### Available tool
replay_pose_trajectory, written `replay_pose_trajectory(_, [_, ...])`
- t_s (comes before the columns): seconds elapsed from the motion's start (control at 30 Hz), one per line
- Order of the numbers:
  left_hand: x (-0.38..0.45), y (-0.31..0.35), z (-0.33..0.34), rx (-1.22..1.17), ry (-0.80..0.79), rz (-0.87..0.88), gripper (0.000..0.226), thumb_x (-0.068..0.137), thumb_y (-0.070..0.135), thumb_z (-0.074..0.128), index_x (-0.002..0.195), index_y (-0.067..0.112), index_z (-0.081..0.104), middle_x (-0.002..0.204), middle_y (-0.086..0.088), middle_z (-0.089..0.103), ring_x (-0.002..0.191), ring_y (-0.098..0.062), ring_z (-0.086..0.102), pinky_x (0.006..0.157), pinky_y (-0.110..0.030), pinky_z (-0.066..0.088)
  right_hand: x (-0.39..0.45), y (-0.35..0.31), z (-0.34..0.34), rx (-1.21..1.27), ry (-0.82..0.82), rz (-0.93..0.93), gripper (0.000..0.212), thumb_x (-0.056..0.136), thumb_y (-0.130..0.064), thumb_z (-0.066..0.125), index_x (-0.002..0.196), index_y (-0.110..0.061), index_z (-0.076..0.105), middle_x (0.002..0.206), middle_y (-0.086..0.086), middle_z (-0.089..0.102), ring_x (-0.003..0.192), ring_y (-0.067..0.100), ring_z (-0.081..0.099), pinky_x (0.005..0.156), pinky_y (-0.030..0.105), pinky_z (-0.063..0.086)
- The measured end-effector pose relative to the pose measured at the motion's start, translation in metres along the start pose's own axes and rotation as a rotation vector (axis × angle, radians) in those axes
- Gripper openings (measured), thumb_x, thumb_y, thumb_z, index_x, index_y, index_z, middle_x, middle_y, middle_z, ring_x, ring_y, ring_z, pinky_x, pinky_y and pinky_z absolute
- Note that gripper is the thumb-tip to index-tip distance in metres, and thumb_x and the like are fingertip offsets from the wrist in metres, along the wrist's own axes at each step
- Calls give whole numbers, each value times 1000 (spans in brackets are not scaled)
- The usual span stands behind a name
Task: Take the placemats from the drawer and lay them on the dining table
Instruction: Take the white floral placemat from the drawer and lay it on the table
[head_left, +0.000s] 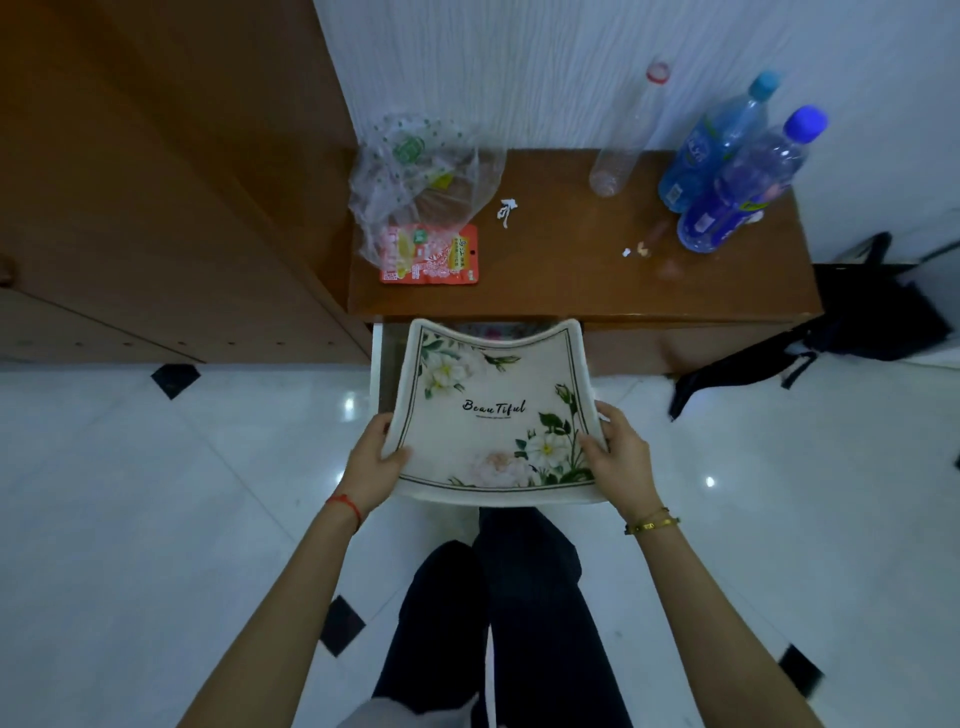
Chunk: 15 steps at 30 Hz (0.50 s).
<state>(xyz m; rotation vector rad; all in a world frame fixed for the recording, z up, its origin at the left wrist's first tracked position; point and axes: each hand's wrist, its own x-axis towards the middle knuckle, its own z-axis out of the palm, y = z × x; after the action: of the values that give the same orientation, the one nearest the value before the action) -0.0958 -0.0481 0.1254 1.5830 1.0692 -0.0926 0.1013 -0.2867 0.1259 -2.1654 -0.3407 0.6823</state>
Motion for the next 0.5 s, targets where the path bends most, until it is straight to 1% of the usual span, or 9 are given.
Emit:
replay_pose_trajectory(0.07, [-33,15,-9,-27,18,18,38,89,1,57,120,24,50,116,2,61,116,-22,55,103,-45,44,-30,-19,-20,43,-18,5,46,89,-3,63,133,-13,51,106,-1,69,93,10,65,82,10,50])
replay_pose_trajectory(0.13, [-71,37,-18,-53,26,56,40,90,-1,55,119,26,48,113,8,60,114,-19,55,103,-41,44,-61,-39,-40,77,-14,-1,44,90,-3,63,131,-12,53,106,-1,69,95,12,66,88,23,53])
replay_pose_trajectory(0.2, [-108,60,-26,-67,26,113,41,90,-3,54,120,24,48,113,7,60,110,-17,56,101,-38,45,-93,-58,-60,111,15,2,40,90,-5,63,129,-12,54,107,2,70,97,15,67,89,32,55])
replay_pose_trajectory(0.23, [-126,71,-30,-76,17,135,40,90,-3,53,120,22,48,114,4,60,109,-17,56,101,-38,45,-110,-66,-70,118,30,1,39,91,-6,62,128,-13,54,108,3,71,97,16,68,88,34,55])
replay_pose_trajectory(0.3, [-162,90,-36,-88,0,167,38,90,-3,53,121,20,48,115,1,59,108,-14,56,102,-37,45,-144,-82,-87,127,67,-4,37,92,-8,61,128,-14,52,105,6,72,93,13,68,85,32,56])
replay_pose_trajectory(0.37, [-193,107,-42,-91,-19,194,39,90,-4,54,121,19,48,116,1,59,107,-10,56,102,-36,44,-178,-97,-103,143,115,-11,36,93,-8,60,127,-16,51,100,4,72,88,7,68,80,28,57])
replay_pose_trajectory(0.43, [-220,119,-47,-90,-61,227,42,90,-5,54,125,17,48,122,-3,59,112,-16,56,104,-36,43,-211,-107,-118,161,169,-25,35,93,-7,59,125,-17,51,97,1,72,83,0,68,77,22,56])
replay_pose_trajectory(0.5, [-242,128,-50,-83,-120,249,46,90,-6,55,130,13,49,128,-7,58,117,-19,56,104,-35,44,-243,-110,-130,193,216,-27,34,94,-7,58,125,-16,51,95,0,72,80,2,68,74,24,56])
